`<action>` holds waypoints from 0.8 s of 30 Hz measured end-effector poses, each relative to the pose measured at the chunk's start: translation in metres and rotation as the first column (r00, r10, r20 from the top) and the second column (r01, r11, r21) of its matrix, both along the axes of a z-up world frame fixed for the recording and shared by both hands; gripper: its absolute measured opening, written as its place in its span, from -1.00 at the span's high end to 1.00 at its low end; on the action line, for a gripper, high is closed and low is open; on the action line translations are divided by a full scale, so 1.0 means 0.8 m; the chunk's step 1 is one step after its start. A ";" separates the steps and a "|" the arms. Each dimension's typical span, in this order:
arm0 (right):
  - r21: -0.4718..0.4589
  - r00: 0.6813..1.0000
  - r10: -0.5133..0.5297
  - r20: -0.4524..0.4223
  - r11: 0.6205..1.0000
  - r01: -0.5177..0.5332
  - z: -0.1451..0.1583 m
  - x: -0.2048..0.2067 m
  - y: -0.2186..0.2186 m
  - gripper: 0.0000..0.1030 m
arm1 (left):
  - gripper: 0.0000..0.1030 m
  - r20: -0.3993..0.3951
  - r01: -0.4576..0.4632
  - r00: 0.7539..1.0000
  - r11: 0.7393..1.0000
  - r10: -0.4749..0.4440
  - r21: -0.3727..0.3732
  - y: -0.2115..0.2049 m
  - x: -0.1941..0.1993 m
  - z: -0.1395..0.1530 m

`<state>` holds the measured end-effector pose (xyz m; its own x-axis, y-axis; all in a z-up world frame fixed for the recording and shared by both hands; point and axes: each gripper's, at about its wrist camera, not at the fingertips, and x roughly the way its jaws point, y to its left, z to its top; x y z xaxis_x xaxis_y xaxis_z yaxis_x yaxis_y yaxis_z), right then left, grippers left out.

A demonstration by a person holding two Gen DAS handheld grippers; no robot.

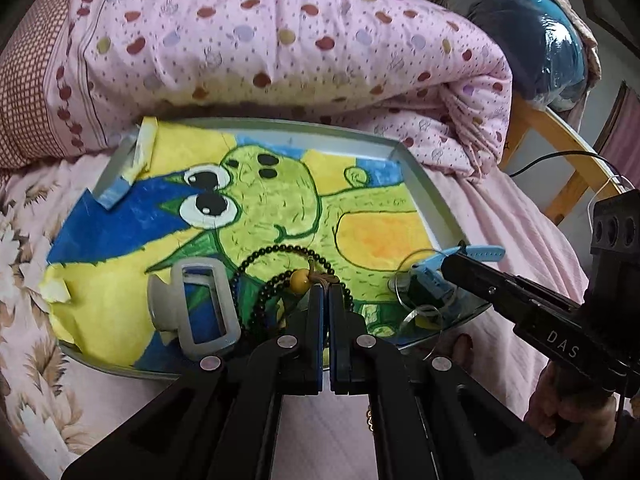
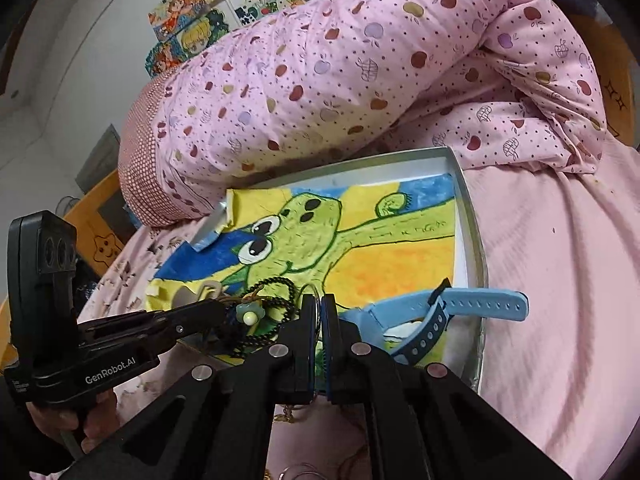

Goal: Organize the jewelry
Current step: 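Carry the hair tie and the rings over the grey tray with both tools, then open the left tool to drop the hair tie while the right tool releases the rings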

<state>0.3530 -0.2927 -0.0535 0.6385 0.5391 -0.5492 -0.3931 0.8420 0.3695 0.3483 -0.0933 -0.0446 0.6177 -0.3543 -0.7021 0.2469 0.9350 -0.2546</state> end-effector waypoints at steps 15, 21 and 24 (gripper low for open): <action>-0.057 0.999 -0.032 0.019 0.998 0.033 0.002 0.003 -0.003 0.72 | 0.34 0.013 -0.032 0.999 0.999 0.033 -0.041 0.009 -0.011 0.005; -0.065 0.995 -0.062 0.072 0.996 0.067 0.020 -0.002 -0.011 0.24 | -0.06 0.043 -0.080 0.996 0.995 0.083 -0.060 0.016 -0.021 0.021; -0.077 0.991 -0.084 0.109 0.993 0.092 0.033 -0.007 -0.017 -0.02 | -0.27 0.066 -0.099 0.992 0.993 0.103 -0.066 0.020 -0.030 0.031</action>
